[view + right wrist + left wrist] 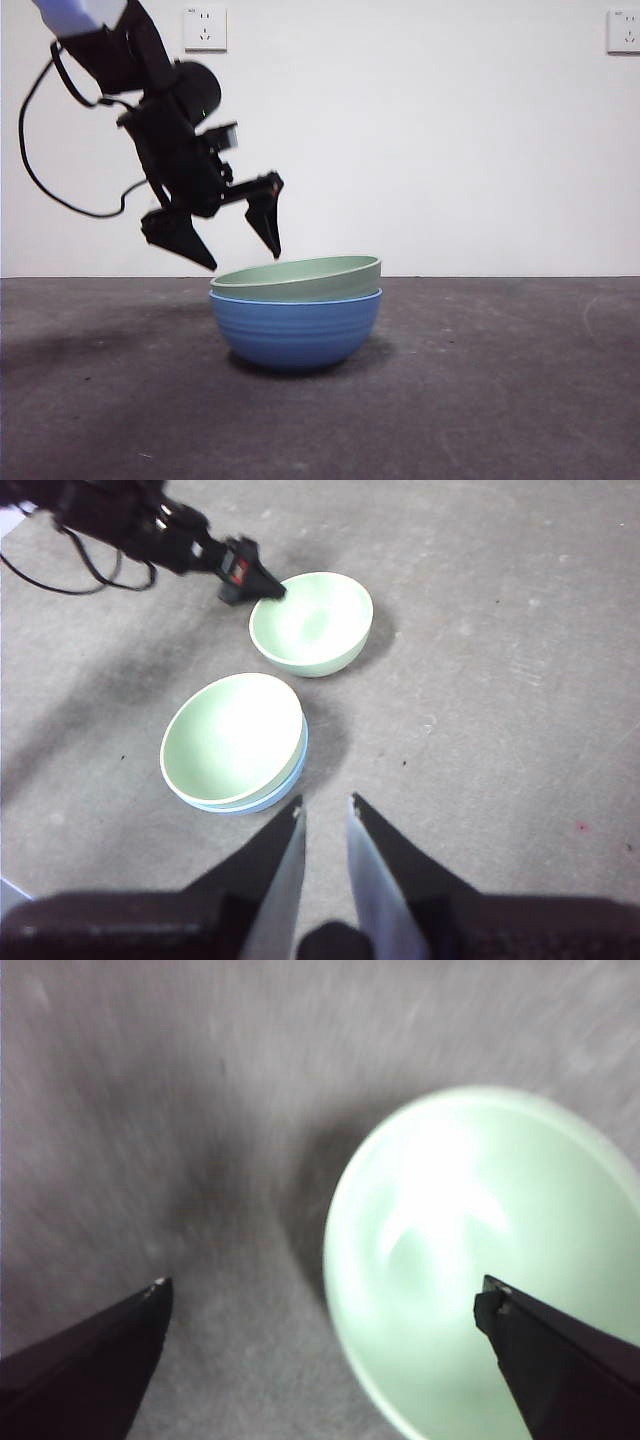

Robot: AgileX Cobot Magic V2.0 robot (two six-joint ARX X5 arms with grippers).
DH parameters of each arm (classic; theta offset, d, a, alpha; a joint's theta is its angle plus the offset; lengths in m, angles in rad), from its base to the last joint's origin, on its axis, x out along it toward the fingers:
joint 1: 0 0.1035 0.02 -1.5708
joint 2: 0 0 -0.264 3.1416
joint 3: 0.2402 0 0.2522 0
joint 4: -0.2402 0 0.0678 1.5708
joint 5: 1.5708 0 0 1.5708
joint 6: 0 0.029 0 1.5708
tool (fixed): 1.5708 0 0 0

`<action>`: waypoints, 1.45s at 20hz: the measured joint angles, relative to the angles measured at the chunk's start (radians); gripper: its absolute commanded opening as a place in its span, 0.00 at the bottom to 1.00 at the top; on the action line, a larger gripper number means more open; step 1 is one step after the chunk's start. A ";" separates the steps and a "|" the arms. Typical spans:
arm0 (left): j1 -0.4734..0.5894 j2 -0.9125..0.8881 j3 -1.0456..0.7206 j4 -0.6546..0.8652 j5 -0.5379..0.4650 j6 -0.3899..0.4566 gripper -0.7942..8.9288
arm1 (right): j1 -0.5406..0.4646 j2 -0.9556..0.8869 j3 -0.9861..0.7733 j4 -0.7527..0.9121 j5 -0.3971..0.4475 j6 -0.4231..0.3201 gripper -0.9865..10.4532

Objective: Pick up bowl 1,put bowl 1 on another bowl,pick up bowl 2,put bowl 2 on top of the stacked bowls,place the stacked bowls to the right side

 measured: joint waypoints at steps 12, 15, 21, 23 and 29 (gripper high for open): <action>-0.039 0.051 0.001 -0.016 -0.002 0.000 0.07 | 0.000 0.000 0.000 0.000 0.000 0.002 0.15; -0.039 0.051 0.008 0.010 -0.002 -0.001 0.07 | 0.000 0.000 0.000 0.000 0.000 0.002 0.15; 0.011 -0.016 0.023 -0.006 -0.006 -0.002 0.07 | 0.000 0.000 0.000 0.000 0.000 0.002 0.15; 0.031 -0.109 0.024 -0.050 -0.006 0.015 0.07 | 0.000 0.000 0.000 0.000 0.000 0.002 0.15; 0.000 -0.362 0.037 -0.403 0.071 0.154 0.07 | 0.000 0.020 0.000 0.000 0.000 0.002 0.15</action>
